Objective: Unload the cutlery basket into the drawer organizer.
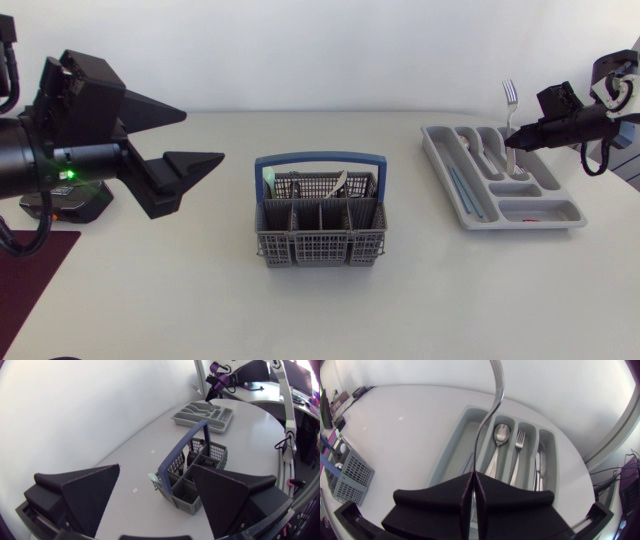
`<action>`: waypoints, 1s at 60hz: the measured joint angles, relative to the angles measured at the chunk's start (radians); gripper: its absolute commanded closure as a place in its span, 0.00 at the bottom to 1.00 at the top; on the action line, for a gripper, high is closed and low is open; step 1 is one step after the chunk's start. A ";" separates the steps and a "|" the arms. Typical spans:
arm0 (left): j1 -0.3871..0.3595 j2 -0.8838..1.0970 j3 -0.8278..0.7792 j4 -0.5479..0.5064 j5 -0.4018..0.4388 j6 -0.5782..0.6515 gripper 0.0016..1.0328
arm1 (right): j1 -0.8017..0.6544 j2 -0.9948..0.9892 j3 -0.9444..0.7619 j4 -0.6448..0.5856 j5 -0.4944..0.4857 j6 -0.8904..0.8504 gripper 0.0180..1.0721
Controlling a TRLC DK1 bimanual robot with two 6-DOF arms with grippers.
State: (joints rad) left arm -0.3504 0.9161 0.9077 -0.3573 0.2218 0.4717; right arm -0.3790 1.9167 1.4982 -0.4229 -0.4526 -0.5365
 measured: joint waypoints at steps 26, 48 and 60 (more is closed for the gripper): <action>0.000 -0.007 -0.032 0.001 0.000 0.008 0.04 | -0.035 0.270 0.350 -0.151 0.000 -0.053 0.94; 0.000 -0.020 -0.039 0.004 0.000 0.011 0.04 | -0.048 0.367 0.461 -0.180 0.000 -0.064 0.94; -0.006 -0.033 -0.045 0.004 0.000 0.011 0.04 | -0.064 0.398 0.462 -0.192 0.000 -0.064 0.94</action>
State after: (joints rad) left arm -0.3561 0.8833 0.8631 -0.3531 0.2218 0.4831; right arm -0.4431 2.3146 1.9598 -0.6144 -0.4530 -0.6010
